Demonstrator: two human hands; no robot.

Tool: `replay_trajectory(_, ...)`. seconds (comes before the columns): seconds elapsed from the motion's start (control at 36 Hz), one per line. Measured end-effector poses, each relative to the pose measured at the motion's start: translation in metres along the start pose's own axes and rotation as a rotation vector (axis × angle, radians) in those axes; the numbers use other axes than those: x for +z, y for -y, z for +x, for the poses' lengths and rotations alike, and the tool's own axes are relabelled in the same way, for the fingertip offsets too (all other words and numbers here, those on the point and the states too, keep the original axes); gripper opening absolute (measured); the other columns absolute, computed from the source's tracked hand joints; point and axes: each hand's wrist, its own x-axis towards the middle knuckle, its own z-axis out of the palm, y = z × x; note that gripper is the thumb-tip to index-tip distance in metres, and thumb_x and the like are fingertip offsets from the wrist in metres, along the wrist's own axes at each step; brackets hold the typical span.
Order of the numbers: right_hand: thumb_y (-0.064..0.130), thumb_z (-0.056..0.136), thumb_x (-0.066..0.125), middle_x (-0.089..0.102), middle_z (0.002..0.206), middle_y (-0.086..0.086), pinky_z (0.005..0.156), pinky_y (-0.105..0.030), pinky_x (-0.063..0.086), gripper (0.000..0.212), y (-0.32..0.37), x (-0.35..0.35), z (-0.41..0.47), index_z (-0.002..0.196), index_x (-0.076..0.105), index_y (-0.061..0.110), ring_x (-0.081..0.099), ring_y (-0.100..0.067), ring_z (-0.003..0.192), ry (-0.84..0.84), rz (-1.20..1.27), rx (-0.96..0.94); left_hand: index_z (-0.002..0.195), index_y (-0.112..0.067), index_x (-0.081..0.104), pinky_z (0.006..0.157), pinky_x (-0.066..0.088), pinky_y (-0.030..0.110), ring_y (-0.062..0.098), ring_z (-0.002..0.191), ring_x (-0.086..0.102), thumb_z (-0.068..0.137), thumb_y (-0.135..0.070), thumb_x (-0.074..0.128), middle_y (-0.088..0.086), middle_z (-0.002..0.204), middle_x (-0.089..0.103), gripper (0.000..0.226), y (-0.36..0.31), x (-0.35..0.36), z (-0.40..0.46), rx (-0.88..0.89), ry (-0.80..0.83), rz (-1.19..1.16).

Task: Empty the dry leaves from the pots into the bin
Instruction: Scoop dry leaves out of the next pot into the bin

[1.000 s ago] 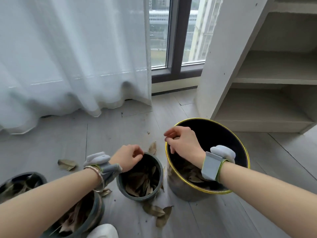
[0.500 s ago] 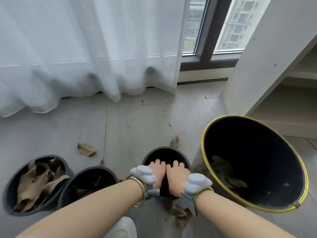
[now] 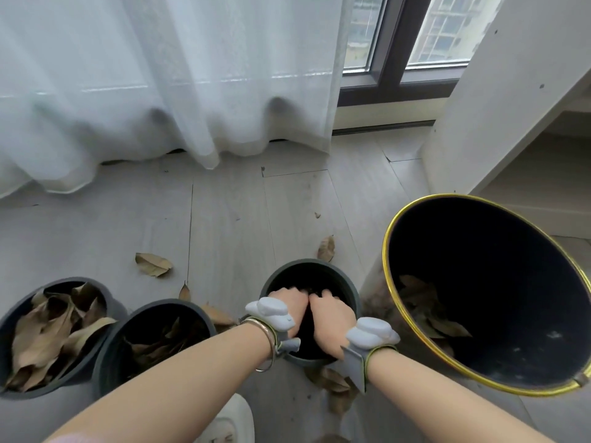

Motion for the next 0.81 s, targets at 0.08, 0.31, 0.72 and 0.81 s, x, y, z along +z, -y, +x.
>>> replay_trajectory(0.08, 0.003, 0.091, 0.049, 0.041, 0.133, -0.014, 0.095, -0.037, 0.043, 0.042, -0.001, -0.005, -0.003, 0.132, 0.044, 0.010, 0.047, -0.032, 0.123, -0.009, 0.095, 0.014, 0.115, -0.008, 0.057, 0.074, 0.048, 0.034, 0.031, 0.104, 0.064, 0.095, -0.009, 0.043, 0.011, 0.116, 0.064, 0.025, 0.000, -0.007, -0.003, 0.003, -0.053, -0.002)
replay_trajectory(0.31, 0.005, 0.086, 0.057, 0.052, 0.128, -0.011, 0.097, -0.030, 0.043, 0.038, -0.007, -0.018, -0.016, 0.123, 0.060, 0.012, 0.052, -0.028, 0.119, -0.080, 0.365, 0.070, 0.119, -0.017, 0.058, 0.084, 0.047, 0.036, 0.029, 0.112, 0.059, 0.094, -0.020, 0.048, 0.008, 0.121, 0.061, 0.027, 0.004, -0.025, -0.024, 0.051, -0.097, -0.091)
replay_trajectory(0.72, 0.008, 0.084, 0.058, 0.068, 0.111, -0.001, 0.091, -0.029, 0.050, 0.027, -0.008, -0.055, -0.062, 0.104, 0.071, 0.020, 0.062, -0.019, 0.103, -0.286, 0.536, -0.013, 0.114, -0.030, 0.064, 0.083, 0.047, 0.029, 0.025, 0.107, 0.061, 0.090, -0.027, 0.052, 0.001, 0.115, 0.065, 0.027, 0.001, -0.079, -0.088, 0.055, -0.228, -0.170)
replay_trajectory(0.81, 0.009, 0.084, 0.059, 0.068, 0.108, -0.001, 0.090, -0.026, 0.049, 0.026, -0.015, -0.075, -0.075, 0.104, 0.072, 0.019, 0.062, -0.018, 0.102, -0.319, 0.562, -0.036, 0.115, -0.034, 0.064, 0.084, 0.047, 0.028, 0.024, 0.107, 0.062, 0.090, -0.028, 0.054, -0.001, 0.114, 0.066, 0.028, -0.003, -0.096, -0.102, 0.068, -0.289, -0.187)
